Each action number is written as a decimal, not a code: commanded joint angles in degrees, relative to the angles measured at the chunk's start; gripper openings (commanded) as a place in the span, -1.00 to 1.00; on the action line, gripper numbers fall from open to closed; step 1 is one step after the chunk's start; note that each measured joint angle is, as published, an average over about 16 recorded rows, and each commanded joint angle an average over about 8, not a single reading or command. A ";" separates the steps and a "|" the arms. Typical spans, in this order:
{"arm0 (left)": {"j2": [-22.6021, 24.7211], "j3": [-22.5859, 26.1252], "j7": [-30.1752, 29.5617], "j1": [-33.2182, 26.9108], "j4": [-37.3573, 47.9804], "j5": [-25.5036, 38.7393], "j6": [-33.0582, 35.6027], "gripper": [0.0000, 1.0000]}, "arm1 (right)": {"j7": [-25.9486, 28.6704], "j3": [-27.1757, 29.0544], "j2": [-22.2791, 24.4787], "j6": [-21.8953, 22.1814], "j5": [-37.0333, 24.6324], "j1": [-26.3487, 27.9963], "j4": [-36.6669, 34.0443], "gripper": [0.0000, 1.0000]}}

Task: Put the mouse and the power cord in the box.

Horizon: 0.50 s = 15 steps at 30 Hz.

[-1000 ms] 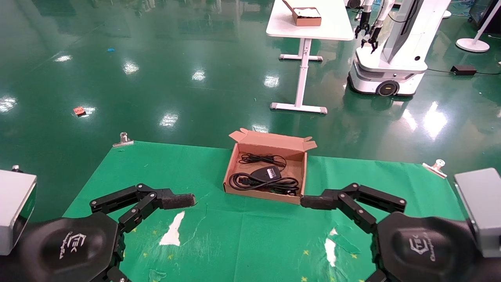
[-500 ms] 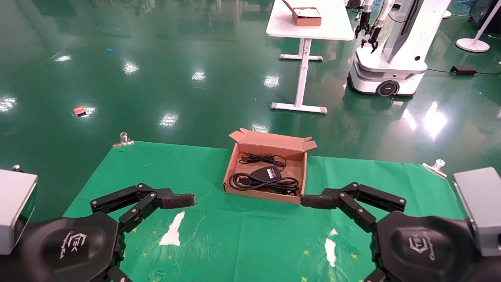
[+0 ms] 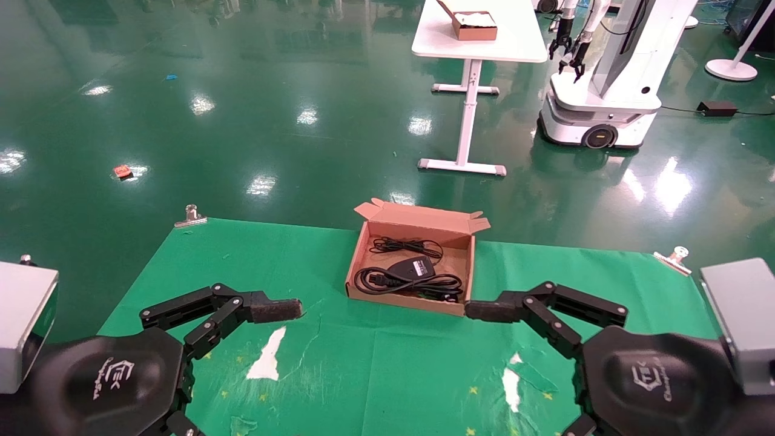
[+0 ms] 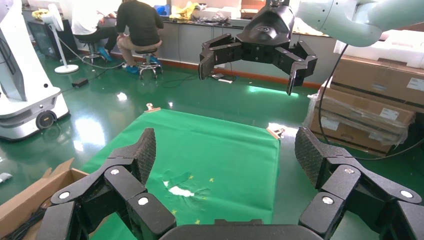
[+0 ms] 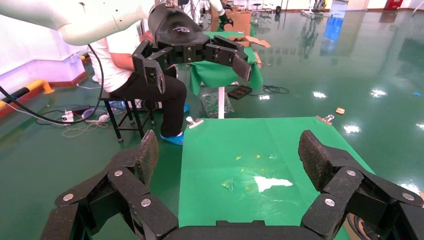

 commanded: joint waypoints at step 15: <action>0.00 0.00 0.00 0.00 0.00 0.00 0.00 1.00 | -0.01 0.00 -0.01 0.00 -0.01 0.02 -0.01 1.00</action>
